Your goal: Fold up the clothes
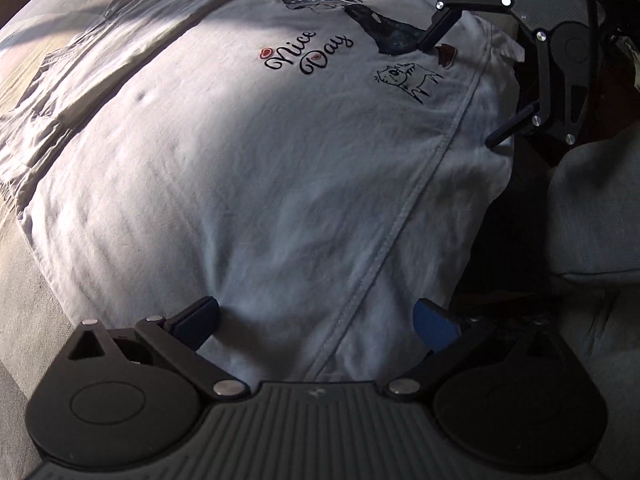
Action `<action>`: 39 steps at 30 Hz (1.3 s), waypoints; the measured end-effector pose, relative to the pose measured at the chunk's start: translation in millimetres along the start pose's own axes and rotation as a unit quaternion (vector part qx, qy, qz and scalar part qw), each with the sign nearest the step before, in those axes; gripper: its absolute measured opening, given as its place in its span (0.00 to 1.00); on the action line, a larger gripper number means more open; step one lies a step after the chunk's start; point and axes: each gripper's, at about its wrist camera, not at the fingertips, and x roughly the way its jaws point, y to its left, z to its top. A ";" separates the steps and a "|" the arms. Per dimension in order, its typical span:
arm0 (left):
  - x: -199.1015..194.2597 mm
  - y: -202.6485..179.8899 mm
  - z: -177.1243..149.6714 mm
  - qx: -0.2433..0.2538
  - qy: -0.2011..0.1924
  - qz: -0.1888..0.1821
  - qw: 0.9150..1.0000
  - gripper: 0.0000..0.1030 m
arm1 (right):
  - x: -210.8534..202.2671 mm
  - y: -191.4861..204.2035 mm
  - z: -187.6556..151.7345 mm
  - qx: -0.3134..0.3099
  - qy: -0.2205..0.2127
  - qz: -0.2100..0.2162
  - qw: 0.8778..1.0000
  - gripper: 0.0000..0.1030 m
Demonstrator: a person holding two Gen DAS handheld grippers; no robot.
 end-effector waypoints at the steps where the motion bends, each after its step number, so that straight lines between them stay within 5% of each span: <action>1: -2.7 3.3 1.9 -0.002 -0.001 -0.002 1.000 0.99 | -3.0 0.7 2.3 -0.005 -0.008 0.000 1.000 1.00; 11: 12.8 22.4 24.2 0.005 -0.035 0.014 0.999 0.99 | 17.2 18.7 28.0 -0.040 -0.070 -0.001 0.997 1.00; 17: 3.2 11.5 5.3 0.027 0.006 -0.005 1.000 0.99 | 8.5 27.7 9.1 -0.060 -0.029 0.010 0.998 1.00; 20: -6.5 19.2 21.7 0.019 -0.025 -0.004 0.999 0.99 | 0.9 18.9 11.9 -0.059 -0.034 0.009 0.998 1.00; 28: 13.4 68.2 66.5 -0.032 -0.098 0.061 0.993 0.99 | 15.5 -58.7 51.2 0.048 -0.069 -0.073 0.994 1.00; 34: 21.0 94.4 54.8 -0.090 -0.077 0.047 0.992 0.99 | 30.3 -105.9 34.7 0.150 -0.042 -0.039 0.987 1.00; 39: 20.0 87.2 47.0 -0.112 -0.067 0.054 0.990 0.99 | 32.7 -100.2 32.8 0.147 -0.044 -0.053 0.987 1.00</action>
